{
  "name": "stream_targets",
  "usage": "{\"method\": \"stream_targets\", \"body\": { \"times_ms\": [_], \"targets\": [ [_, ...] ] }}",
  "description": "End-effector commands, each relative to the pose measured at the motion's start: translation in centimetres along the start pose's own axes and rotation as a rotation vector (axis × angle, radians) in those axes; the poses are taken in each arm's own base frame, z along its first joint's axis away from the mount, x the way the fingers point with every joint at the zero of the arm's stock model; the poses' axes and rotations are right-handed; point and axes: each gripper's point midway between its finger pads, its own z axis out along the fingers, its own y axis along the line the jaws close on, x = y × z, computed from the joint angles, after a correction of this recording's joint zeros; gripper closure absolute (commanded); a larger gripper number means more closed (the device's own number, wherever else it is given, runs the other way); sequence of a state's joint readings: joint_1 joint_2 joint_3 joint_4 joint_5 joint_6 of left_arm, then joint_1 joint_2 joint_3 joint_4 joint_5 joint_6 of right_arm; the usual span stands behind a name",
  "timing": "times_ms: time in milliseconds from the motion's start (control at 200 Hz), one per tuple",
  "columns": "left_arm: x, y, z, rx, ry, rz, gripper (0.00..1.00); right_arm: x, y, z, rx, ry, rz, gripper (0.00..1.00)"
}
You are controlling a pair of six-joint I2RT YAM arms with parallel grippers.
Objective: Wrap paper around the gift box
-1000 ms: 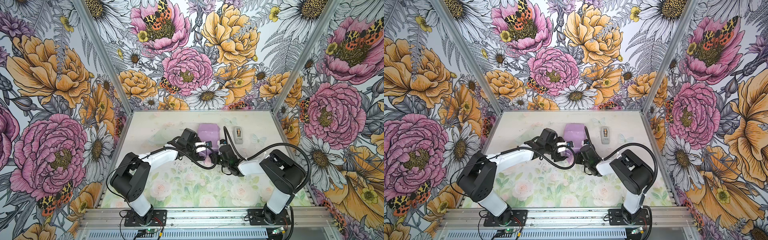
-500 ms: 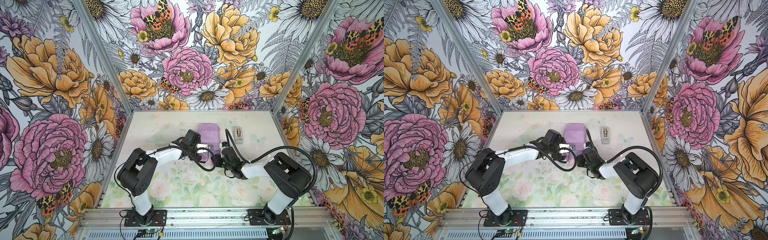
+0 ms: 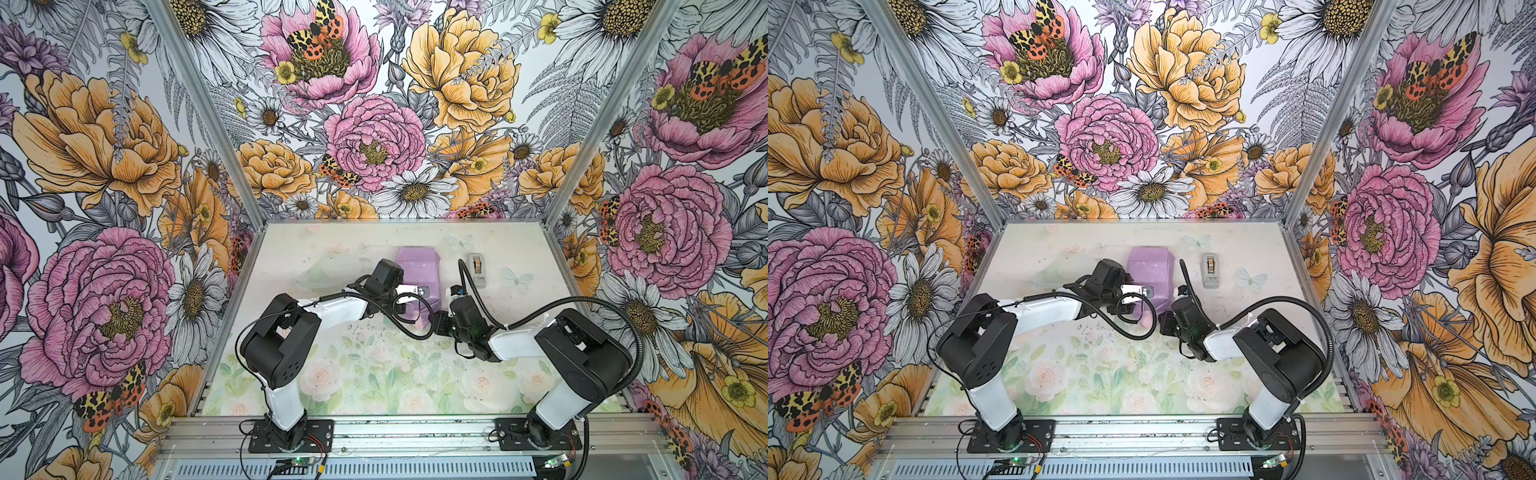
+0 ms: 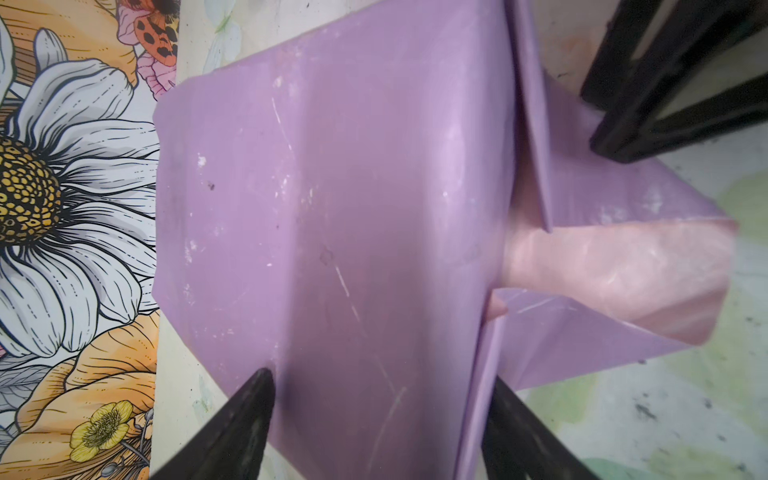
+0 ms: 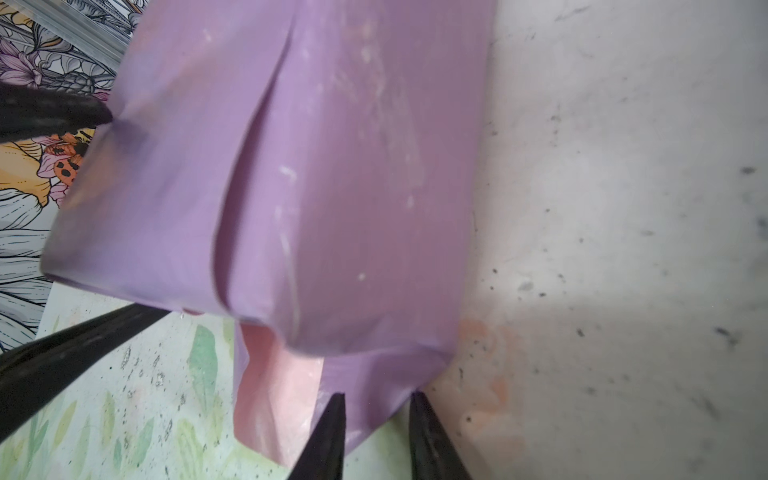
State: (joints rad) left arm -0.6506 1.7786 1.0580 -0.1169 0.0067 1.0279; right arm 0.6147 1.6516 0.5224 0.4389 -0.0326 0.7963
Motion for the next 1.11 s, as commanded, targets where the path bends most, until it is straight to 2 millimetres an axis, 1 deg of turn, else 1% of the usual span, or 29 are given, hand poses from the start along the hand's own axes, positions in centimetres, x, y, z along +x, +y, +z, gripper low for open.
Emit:
{"method": "stream_targets", "body": {
  "times_ms": [0,145,260,450,690,745,861,991,1071,1101],
  "targets": [
    [-0.2,-0.5,0.6,0.001,-0.012,-0.021,0.29,-1.2,0.5,0.5,-0.007,-0.04,0.004,0.73],
    [-0.2,-1.0,0.8,0.012,-0.013,-0.031,0.34,-1.5,1.1,1.1,-0.021,-0.046,-0.009,0.76],
    [-0.2,-0.9,0.8,0.012,-0.013,-0.042,0.37,-1.8,1.6,1.5,-0.03,-0.061,-0.016,0.78],
    [-0.4,-1.1,0.9,0.023,-0.024,-0.061,0.42,-2.2,1.8,2.3,-0.034,-0.085,-0.017,0.81],
    [-0.5,-1.4,0.8,0.033,-0.028,-0.071,0.43,-2.2,2.7,3.3,-0.065,-0.069,-0.027,0.82],
    [-0.5,-1.4,0.8,0.036,-0.028,-0.073,0.44,-2.2,2.9,3.2,-0.071,-0.068,-0.035,0.81],
    [-0.6,-1.4,0.8,0.038,-0.033,-0.076,0.44,-2.0,2.7,3.2,-0.056,-0.057,-0.045,0.78],
    [-0.5,-1.3,0.8,0.035,-0.029,-0.077,0.44,-1.8,3.2,2.8,-0.083,-0.054,-0.057,0.76],
    [-0.5,-1.4,0.9,0.039,-0.026,-0.076,0.44,-2.0,3.1,2.3,-0.074,-0.062,-0.061,0.76],
    [-0.5,-1.4,0.9,0.037,-0.025,-0.077,0.44,-2.1,3.0,2.1,-0.067,-0.066,-0.061,0.77]
  ]
}}
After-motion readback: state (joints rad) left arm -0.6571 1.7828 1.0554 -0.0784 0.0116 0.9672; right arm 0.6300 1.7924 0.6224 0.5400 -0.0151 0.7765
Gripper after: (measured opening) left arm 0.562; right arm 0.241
